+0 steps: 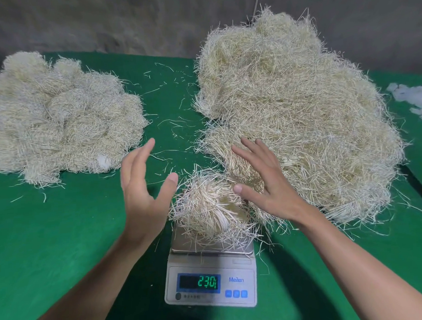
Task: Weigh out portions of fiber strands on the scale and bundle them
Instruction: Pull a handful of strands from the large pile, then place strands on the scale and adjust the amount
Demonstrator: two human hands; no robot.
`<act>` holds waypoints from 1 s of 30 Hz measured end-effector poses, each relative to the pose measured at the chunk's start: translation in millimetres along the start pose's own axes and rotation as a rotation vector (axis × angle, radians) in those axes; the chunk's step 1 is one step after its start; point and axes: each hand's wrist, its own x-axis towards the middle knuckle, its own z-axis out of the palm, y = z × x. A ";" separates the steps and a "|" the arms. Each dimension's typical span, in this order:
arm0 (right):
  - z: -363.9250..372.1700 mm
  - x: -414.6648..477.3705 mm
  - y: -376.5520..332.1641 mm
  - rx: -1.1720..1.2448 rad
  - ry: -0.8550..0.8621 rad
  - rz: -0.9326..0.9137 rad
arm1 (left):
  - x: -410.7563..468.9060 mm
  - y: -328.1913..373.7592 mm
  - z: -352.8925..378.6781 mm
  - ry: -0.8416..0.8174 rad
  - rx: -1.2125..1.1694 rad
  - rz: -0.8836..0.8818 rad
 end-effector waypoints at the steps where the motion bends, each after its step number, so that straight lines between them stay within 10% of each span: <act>1: 0.1 -0.1 -0.3 -0.004 -0.004 -0.002 | 0.2 0.2 0.0 -0.003 -0.006 0.006; 24: 12.6 1.4 4.1 -0.069 -0.217 0.032 | -0.6 -15.6 7.5 -0.039 0.048 0.013; 30: 50.7 12.3 1.7 -0.181 -0.391 0.172 | -4.6 -48.1 12.8 -0.226 0.056 -0.385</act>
